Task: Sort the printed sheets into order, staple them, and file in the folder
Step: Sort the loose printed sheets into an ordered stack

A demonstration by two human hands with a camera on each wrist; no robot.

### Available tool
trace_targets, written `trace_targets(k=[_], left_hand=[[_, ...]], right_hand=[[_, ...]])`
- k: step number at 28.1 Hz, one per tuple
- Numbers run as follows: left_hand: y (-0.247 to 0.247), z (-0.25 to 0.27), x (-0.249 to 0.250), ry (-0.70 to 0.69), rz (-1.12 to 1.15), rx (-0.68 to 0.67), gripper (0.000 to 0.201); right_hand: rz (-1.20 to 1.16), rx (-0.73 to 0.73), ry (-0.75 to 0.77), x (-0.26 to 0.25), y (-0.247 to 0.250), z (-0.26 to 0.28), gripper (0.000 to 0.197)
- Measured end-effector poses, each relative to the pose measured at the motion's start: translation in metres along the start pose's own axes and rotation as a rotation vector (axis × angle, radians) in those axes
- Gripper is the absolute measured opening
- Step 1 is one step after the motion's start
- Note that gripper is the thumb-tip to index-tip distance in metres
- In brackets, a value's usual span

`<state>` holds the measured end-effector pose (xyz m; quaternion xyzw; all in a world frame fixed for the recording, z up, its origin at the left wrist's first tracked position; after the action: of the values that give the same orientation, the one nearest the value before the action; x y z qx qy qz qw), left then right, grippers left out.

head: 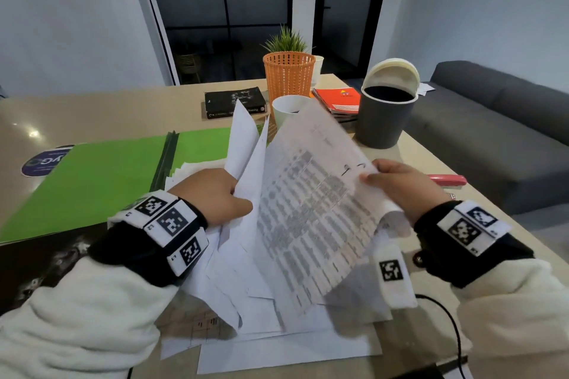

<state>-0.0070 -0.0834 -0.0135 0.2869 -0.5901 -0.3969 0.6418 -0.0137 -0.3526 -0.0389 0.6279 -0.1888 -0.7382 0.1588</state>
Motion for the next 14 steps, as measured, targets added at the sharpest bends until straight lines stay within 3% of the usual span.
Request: trace_targets(k=[6,12,14], left_hand=[[-0.036,-0.010,0.010,-0.040,-0.015,-0.072,0.048],[-0.090,-0.008,0.018,-0.007,0.069,-0.338,0.080],[-0.097,-0.006,0.025,-0.050,0.095,-0.375,0.070]], right_hand=[[-0.011,0.462,-0.005,0.008,0.095,0.016,0.017],[-0.197,0.842,0.112,-0.008,0.152,0.054,0.012],[-0.227,0.889,0.107,-0.010,0.153,0.063,0.011]])
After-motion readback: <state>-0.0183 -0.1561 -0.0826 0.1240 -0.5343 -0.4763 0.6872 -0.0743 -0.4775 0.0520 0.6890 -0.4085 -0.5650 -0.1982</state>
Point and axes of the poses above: each hand's wrist, its own z-axis away from the middle knuckle, its own y-axis out of the back of the hand, x = y × z, the point moved 9 cm from there along -z, towards the middle knuckle, and after that the axes turned 14 degrees about z, right-handed, at the moved point
